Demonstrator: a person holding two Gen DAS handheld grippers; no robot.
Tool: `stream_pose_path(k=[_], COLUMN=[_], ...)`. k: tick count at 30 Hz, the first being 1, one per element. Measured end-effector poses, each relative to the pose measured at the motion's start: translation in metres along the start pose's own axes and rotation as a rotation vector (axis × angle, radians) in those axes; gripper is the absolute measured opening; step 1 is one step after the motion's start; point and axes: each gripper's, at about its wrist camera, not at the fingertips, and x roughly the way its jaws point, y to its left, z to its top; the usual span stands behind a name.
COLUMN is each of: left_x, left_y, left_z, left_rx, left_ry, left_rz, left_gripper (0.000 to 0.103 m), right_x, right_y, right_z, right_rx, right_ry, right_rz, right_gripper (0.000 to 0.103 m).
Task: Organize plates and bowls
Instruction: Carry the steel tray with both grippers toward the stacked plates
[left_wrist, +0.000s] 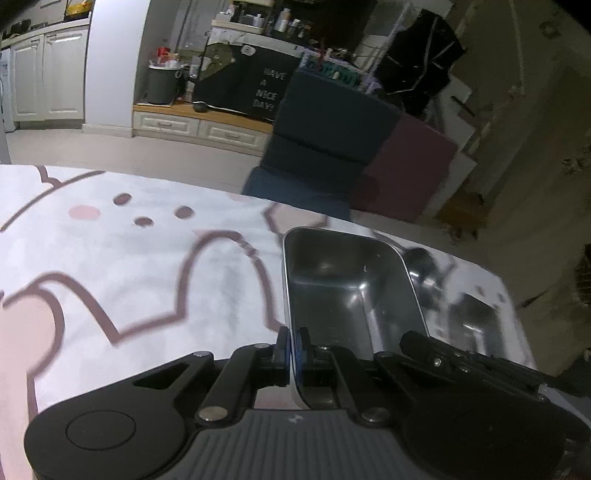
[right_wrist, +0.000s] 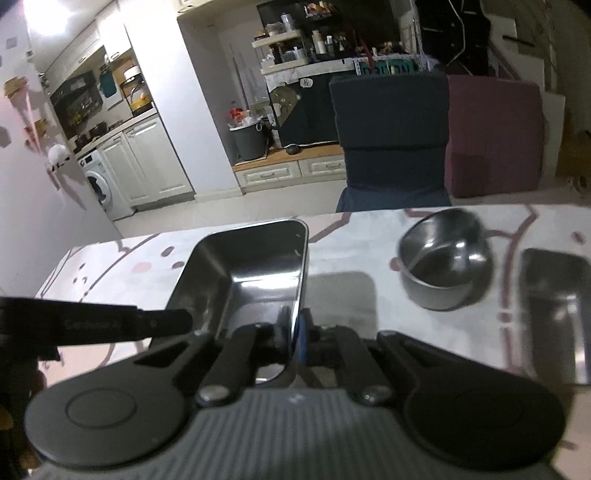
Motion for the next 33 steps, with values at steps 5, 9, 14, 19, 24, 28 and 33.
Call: stream_pose_path(k=[5, 9, 14, 19, 24, 28, 33], left_x=[-0.035, -0.057, -0.077, -0.083, -0.077, -0.069, -0.057], left_y=[-0.037, -0.059, -0.075, -0.083, -0.082, -0.075, -0.071], left_z=[-0.033, -0.064, -0.103, -0.143, -0.171, -0.184, -0.192], left_rx=[0.039, 0.049, 0.066, 0.064, 0.063, 0.050, 0.039], left_ry=[0.012, 0.029, 0.055, 0.107, 0.171, 0.218, 0.252], left_rz=[-0.020, -0.038, -0.049, -0.061, -0.034, -0.022, -0.023], left_gripper=[0.003, 0.003, 0.003, 0.003, 0.003, 0.003, 0.003], right_x=[-0.062, -0.105, -0.152, -0.178, -0.184, -0.183, -0.174], right_y=[-0.010, -0.020, -0.027, -0.032, -0.027, -0.026, -0.028], right_z=[-0.015, -0.036, -0.069, -0.099, -0.125, -0.146, -0.152], right_rx=[0.009, 0.038, 0.041, 0.048, 0.036, 0.016, 0.016], right_ry=[0.012, 0.027, 0.035, 0.073, 0.121, 0.175, 0.226], right_rz=[-0.026, -0.043, -0.081, -0.122, -0.173, -0.171, -0.174], right_gripper=[0.005, 0.005, 0.005, 0.005, 0.006, 0.006, 0.006])
